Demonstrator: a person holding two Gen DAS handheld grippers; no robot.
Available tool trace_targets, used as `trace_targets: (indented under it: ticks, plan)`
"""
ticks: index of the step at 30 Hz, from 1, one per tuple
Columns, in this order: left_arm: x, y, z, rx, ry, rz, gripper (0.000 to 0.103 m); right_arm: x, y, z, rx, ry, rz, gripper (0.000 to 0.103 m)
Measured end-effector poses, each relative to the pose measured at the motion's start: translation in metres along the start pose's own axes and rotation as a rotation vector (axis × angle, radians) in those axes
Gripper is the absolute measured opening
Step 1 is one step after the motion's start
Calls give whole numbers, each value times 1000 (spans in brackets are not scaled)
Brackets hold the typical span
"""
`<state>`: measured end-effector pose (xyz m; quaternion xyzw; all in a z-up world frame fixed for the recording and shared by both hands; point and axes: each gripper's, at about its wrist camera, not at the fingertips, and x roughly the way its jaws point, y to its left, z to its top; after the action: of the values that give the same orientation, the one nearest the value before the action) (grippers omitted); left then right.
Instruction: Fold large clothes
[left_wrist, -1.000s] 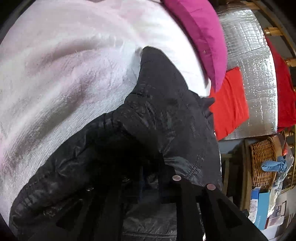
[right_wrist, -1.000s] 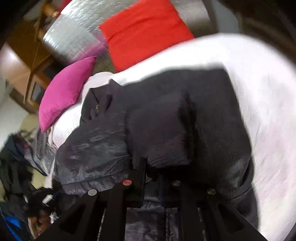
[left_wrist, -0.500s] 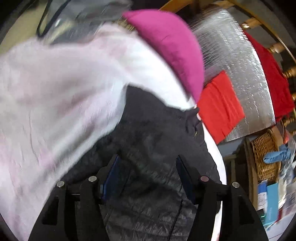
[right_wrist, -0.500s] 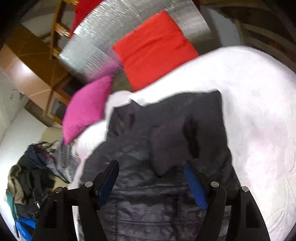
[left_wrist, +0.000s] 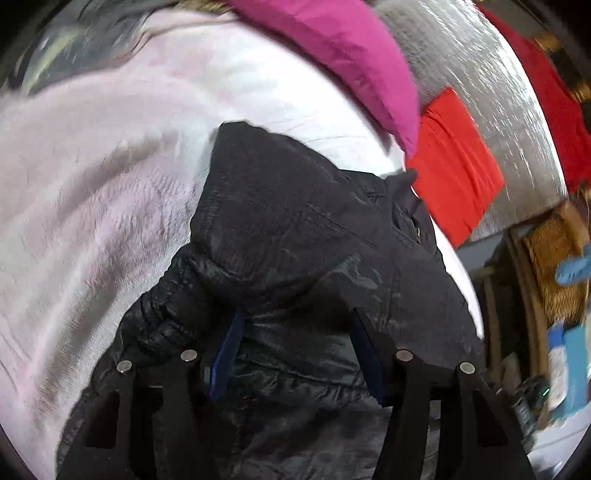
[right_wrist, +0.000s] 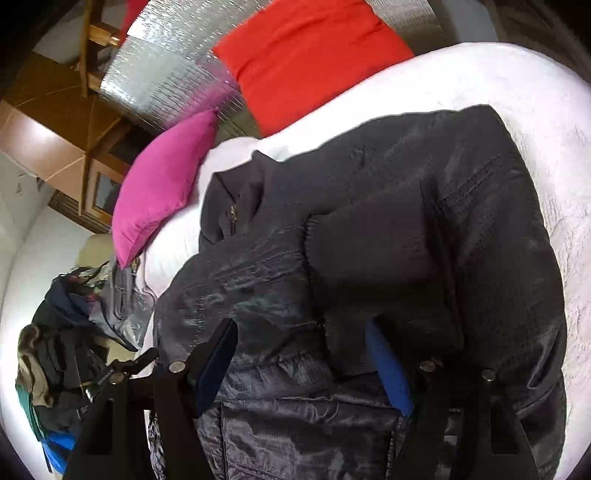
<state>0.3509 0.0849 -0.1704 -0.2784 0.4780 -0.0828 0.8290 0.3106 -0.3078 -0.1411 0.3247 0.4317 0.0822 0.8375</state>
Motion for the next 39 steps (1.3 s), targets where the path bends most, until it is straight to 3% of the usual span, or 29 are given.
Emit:
trace_targets:
  ticks: [4,8,12,15,23,29,32,35,39]
  plan:
    - [-21,-11,0,26,-56,9,61,-15,19,5,-41,-30,7,75]
    - [-32,-21,5,66,-112,5,69,-20,32,10,-105,-75,6,75]
    - [-6,-9,4,41,-31,27,71,6,8,8,-48,4,-84,75]
    - [2,-8,2,80,-20,42,70,7,7,5,-53,3,-82,75]
    - [-37,-41,-2,180,-160,23,74,-8,45,19,-128,-50,-72,75]
    - [-10,-57,-11,228,-108,22,75,15,43,38,-109,-55,-71,75]
    - [17,-54,-17,239,-45,82,75,38,16,40,-35,16,-106,76]
    - [18,-60,-23,299,-69,121,75,37,16,37,-49,0,-104,76]
    - [1,-60,-22,288,-82,108,75,20,32,36,-86,-28,-77,76]
